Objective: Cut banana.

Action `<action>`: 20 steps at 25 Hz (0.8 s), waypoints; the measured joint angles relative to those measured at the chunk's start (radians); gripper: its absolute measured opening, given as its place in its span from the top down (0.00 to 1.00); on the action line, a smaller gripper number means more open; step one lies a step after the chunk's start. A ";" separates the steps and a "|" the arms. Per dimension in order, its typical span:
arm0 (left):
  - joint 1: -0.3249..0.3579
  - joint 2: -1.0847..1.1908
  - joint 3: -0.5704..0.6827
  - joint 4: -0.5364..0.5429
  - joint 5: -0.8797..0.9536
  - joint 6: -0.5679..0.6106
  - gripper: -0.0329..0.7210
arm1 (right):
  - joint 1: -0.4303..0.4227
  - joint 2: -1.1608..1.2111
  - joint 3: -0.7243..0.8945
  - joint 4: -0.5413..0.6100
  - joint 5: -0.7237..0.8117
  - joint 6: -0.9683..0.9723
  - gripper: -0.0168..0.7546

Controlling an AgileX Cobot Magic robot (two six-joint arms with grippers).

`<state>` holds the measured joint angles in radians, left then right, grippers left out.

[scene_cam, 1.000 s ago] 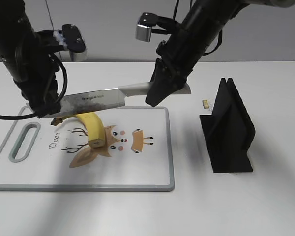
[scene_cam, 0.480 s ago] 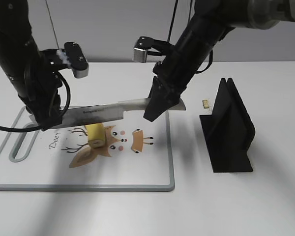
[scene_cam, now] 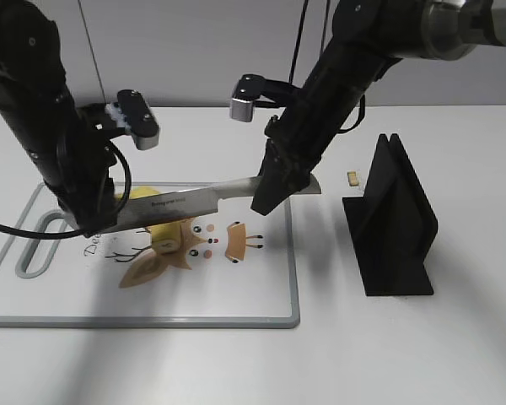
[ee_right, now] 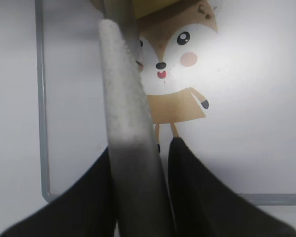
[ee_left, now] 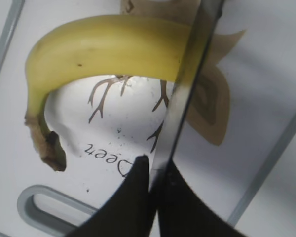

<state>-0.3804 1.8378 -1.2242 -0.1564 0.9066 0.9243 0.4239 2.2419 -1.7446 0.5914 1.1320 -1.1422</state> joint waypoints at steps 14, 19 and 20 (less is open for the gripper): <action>0.000 0.008 0.022 0.011 -0.061 -0.006 0.96 | 0.000 0.014 0.003 -0.003 -0.041 -0.013 0.67; 0.000 0.011 0.022 0.012 -0.063 -0.006 0.96 | 0.000 0.028 0.003 0.002 -0.046 -0.014 0.66; 0.000 0.014 0.022 0.012 -0.061 -0.006 0.96 | 0.000 0.035 0.003 0.003 -0.046 -0.014 0.66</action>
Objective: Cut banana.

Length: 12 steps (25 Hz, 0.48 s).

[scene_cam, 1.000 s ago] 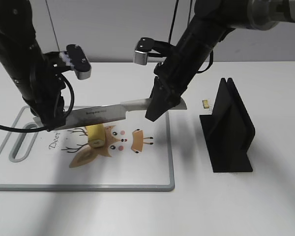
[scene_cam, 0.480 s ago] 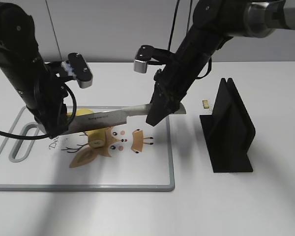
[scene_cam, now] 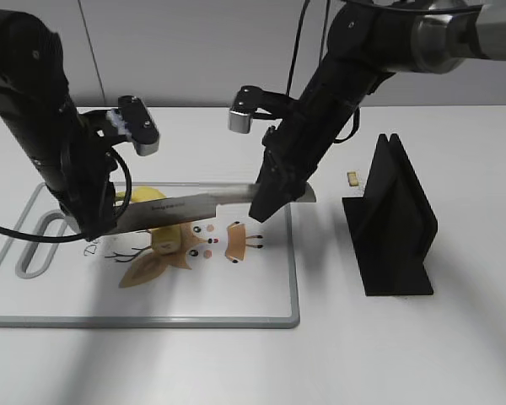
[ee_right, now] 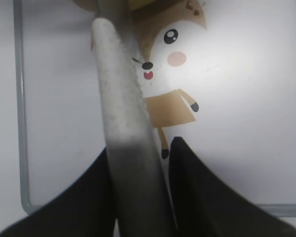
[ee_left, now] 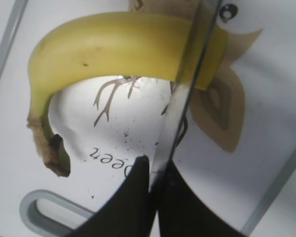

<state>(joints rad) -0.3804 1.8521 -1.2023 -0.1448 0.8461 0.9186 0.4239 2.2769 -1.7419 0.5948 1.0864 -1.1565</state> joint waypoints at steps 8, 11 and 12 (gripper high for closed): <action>0.000 0.011 0.018 -0.008 -0.025 -0.001 0.96 | 0.000 0.020 0.000 -0.010 -0.005 0.000 0.65; 0.000 0.013 0.037 -0.009 -0.057 -0.001 0.96 | 0.000 0.030 0.007 -0.010 -0.019 -0.004 0.65; 0.000 0.013 0.043 -0.010 -0.066 -0.001 0.96 | -0.001 0.034 0.012 -0.010 -0.026 -0.008 0.64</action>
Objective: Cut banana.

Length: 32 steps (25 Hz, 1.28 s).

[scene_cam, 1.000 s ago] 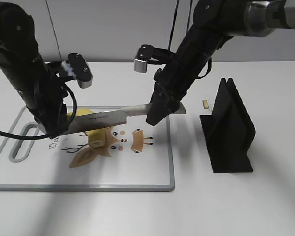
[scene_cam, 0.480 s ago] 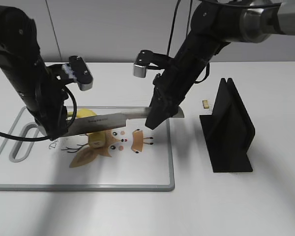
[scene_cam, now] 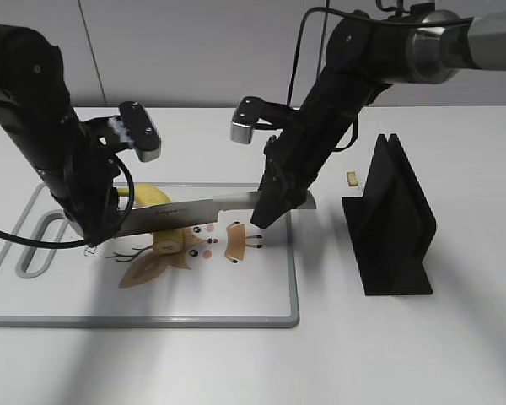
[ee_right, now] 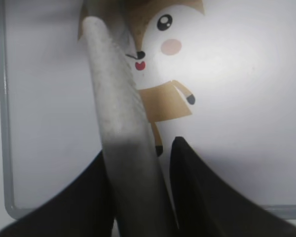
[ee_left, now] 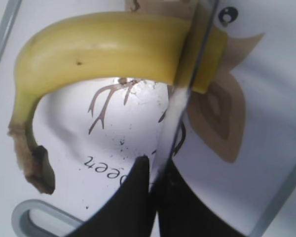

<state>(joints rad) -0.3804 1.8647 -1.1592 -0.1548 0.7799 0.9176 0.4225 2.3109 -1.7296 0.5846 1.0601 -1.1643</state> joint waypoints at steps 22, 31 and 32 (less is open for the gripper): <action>0.001 0.062 0.010 -0.041 -0.053 0.001 0.95 | -0.004 0.035 0.021 -0.007 -0.071 -0.015 0.62; 0.000 -0.044 0.007 -0.021 0.000 -0.013 0.95 | 0.001 -0.067 0.027 -0.024 -0.065 -0.015 0.62; 0.000 -0.054 0.002 -0.016 0.011 -0.014 0.95 | 0.001 -0.077 0.027 -0.024 -0.064 -0.015 0.62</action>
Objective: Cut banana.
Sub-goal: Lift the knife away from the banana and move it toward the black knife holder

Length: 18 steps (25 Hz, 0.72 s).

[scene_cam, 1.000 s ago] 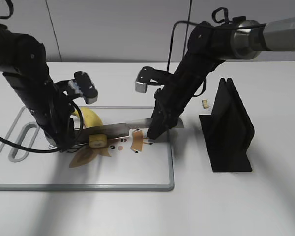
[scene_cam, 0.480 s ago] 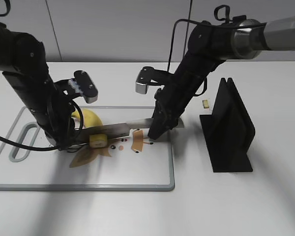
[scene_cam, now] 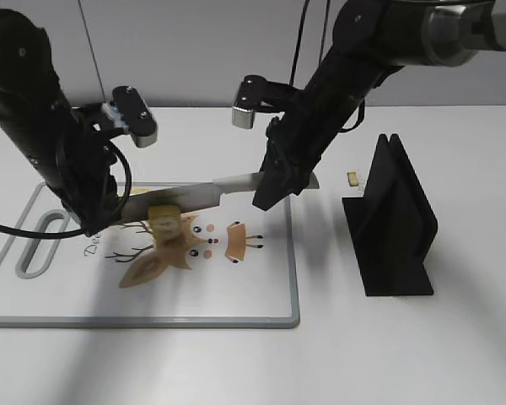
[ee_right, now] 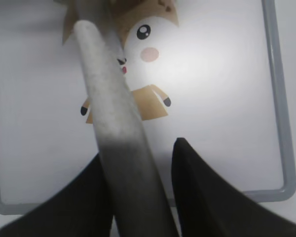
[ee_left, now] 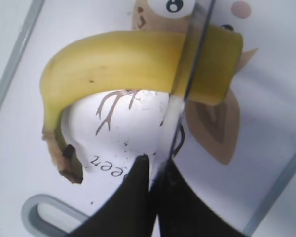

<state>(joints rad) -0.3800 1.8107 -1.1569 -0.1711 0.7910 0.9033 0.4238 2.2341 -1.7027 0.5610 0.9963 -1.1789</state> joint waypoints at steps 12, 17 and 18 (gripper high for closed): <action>-0.002 -0.093 -0.062 0.026 0.114 -0.001 0.95 | 0.002 -0.085 0.000 0.009 0.032 0.008 0.63; -0.005 -0.093 -0.064 0.024 0.127 -0.001 0.95 | 0.002 -0.089 0.000 0.009 0.054 0.009 0.63; -0.005 -0.093 -0.064 0.024 0.128 -0.001 0.95 | 0.002 -0.089 0.000 0.010 0.056 0.002 0.64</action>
<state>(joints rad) -0.3850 1.7181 -1.2211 -0.1467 0.9189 0.9023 0.4255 2.1455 -1.7027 0.5712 1.0525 -1.1765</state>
